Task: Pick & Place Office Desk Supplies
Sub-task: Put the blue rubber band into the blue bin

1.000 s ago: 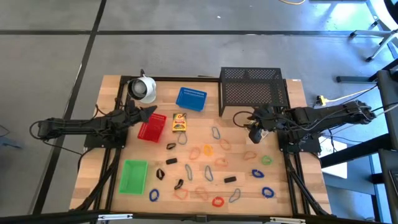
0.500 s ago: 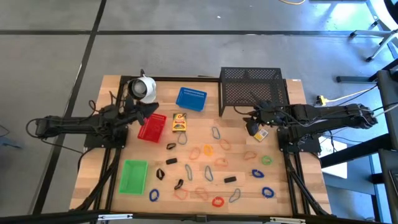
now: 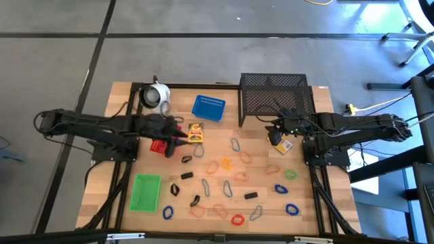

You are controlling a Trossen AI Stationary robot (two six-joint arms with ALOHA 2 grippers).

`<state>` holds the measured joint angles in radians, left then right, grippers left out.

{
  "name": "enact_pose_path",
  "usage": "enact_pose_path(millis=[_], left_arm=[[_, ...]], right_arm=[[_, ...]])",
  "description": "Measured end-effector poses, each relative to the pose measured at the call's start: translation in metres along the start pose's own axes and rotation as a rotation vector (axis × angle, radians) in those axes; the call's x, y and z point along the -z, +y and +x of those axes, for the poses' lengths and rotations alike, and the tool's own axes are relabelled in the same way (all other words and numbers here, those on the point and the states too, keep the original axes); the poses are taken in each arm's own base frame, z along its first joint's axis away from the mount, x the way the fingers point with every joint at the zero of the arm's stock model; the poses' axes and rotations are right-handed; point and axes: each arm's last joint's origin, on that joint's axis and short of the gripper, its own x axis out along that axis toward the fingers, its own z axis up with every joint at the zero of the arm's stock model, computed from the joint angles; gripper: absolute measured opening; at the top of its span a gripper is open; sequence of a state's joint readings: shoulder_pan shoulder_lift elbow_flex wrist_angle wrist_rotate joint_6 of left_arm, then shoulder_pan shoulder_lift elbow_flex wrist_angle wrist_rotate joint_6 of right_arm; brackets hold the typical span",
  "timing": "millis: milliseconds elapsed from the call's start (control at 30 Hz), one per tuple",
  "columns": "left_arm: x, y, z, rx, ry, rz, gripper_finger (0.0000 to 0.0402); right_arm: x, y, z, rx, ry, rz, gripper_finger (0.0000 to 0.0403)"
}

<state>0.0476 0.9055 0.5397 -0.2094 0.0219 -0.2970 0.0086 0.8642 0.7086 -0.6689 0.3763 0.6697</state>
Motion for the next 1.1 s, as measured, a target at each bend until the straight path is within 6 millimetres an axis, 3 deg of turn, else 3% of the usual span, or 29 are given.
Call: enact_pose_path(millis=[300,633,1100], left_arm=[[-0.015,-0.016,0.046,-0.003,0.212,0.228,0.0148],[0.005,-0.032,0.1,0.034,0.414,0.394,0.0148],[0.029,-0.028,0.139,-0.034,0.529,0.435,0.0148]], right_arm=[[0.0,0.0,0.0,0.001,0.0,-0.034,0.0194],[0.0,0.0,0.0,0.001,0.0,-0.103,0.0194],[0.0,0.0,0.0,0.001,0.0,-0.116,0.0194]])
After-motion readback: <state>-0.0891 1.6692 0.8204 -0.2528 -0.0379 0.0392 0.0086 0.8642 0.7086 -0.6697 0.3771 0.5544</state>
